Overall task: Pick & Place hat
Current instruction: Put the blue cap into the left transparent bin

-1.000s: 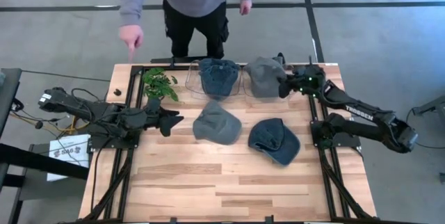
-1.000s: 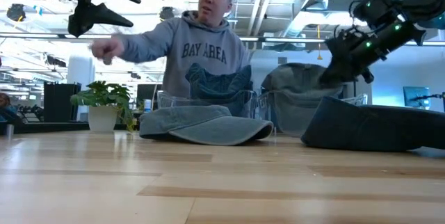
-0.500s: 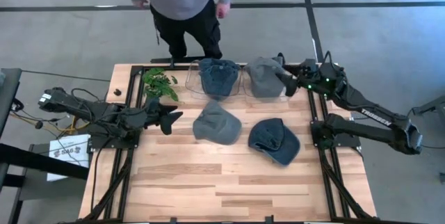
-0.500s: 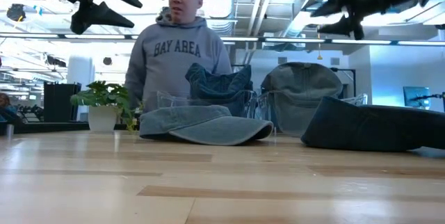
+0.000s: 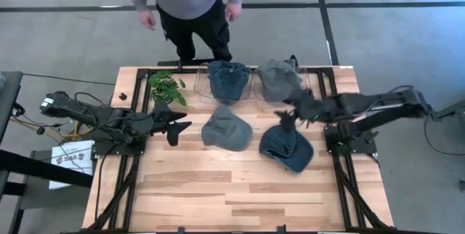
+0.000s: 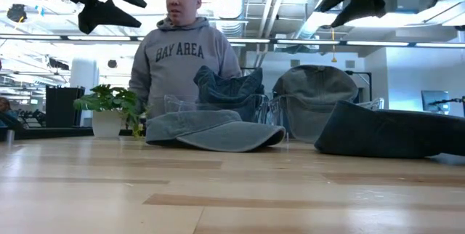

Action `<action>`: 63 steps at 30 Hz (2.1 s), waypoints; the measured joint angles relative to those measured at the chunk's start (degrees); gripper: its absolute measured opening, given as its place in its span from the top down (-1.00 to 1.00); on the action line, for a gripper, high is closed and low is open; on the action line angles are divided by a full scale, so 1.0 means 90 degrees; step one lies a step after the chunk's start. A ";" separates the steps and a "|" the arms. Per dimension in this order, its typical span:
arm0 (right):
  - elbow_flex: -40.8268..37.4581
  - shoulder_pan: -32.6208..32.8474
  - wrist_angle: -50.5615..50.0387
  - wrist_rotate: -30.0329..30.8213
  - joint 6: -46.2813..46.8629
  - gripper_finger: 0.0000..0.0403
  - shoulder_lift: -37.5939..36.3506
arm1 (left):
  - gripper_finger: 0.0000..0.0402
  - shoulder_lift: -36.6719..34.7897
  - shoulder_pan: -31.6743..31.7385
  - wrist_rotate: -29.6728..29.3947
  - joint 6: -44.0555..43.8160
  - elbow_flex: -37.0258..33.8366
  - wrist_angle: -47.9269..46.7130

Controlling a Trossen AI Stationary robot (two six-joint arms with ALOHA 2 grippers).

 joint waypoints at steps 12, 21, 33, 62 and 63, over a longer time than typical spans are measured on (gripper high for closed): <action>0.1885 0.1447 -0.2201 -0.0896 0.1302 -0.37 0.3292 | -0.12 0.0000 0.0000 0.0796 0.0564 0.0000 -0.0006; 0.2016 0.1816 -0.2479 -0.2095 0.1785 -0.36 0.4603 | -0.12 0.0002 -0.0002 0.0933 0.0704 0.0000 -0.0007; 0.2014 0.1813 -0.2452 -0.2006 0.1605 0.16 0.5998 | -0.12 0.0002 -0.0002 0.1016 0.0528 0.0000 -0.0001; 0.2011 0.2369 -0.0677 0.1134 -0.0619 0.99 0.0566 | -0.12 0.0440 0.0033 0.1091 0.3018 0.0043 0.4182; 0.2011 0.2320 -0.0491 0.0930 -0.0910 0.99 0.0469 | -0.12 0.0618 0.0076 0.1092 0.3130 0.0123 0.4393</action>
